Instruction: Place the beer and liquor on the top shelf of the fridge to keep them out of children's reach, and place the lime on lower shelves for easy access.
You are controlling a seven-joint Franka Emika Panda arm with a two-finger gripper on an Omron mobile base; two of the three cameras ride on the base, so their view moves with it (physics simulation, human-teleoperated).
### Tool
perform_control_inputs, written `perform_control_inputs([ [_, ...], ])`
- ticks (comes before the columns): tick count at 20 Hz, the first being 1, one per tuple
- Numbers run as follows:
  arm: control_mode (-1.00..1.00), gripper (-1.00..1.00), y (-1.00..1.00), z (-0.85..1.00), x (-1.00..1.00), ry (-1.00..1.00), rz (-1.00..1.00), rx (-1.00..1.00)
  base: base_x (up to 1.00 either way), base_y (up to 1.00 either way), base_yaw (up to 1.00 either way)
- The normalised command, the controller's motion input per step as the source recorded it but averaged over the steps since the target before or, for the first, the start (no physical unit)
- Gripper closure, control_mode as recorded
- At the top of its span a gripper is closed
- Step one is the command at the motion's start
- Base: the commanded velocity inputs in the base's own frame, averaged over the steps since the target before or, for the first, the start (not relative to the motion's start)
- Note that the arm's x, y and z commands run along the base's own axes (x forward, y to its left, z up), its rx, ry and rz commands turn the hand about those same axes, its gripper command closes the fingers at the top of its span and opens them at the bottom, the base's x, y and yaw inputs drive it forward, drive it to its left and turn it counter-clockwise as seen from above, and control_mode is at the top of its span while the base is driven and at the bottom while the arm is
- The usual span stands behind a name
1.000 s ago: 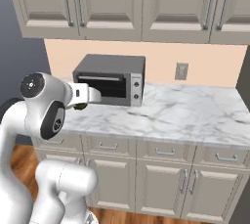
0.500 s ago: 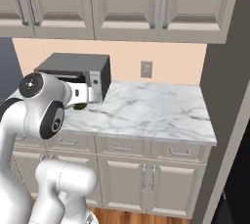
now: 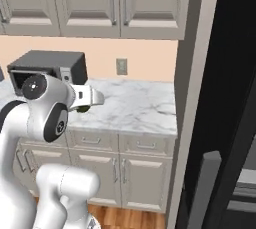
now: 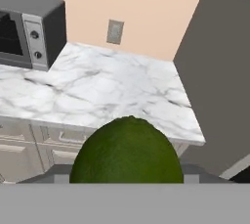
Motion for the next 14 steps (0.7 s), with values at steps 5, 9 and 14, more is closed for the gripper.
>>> perform_control_inputs([
  [5,1.0,1.0,0.0,0.0,0.0,0.0,0.0,0.0,-1.0,-0.42,0.05],
  [9,1.0,1.0,0.0,0.0,0.0,0.0,0.0,0.0,-1.0,-0.39,0.04],
  [14,1.0,1.0,0.0,0.0,0.0,0.0,0.0,0.0,-0.79,-0.53,0.01],
])
